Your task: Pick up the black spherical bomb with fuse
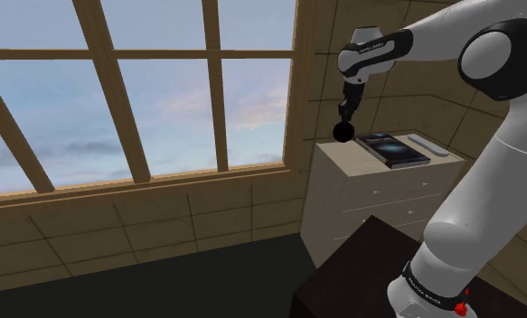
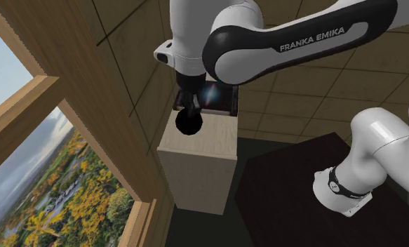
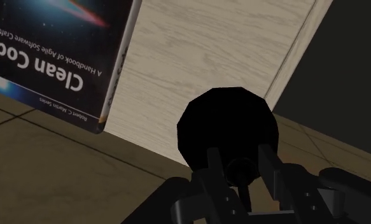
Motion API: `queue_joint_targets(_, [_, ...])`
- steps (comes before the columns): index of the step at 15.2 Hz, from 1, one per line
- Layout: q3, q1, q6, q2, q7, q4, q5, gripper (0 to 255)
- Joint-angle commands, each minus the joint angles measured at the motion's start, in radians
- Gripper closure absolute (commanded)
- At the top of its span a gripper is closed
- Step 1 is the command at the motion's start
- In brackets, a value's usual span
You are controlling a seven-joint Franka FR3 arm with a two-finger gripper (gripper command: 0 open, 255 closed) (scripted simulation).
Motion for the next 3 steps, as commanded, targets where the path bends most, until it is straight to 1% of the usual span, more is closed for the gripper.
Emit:
queue_joint_targets(1, [0.000, 0.000, -0.029, -0.002, -0.002, 0.027, 0.001, 255])
queue_joint_targets(3, [0.000, 0.000, -0.031, -0.002, -0.002, 0.029, 0.001, 255])
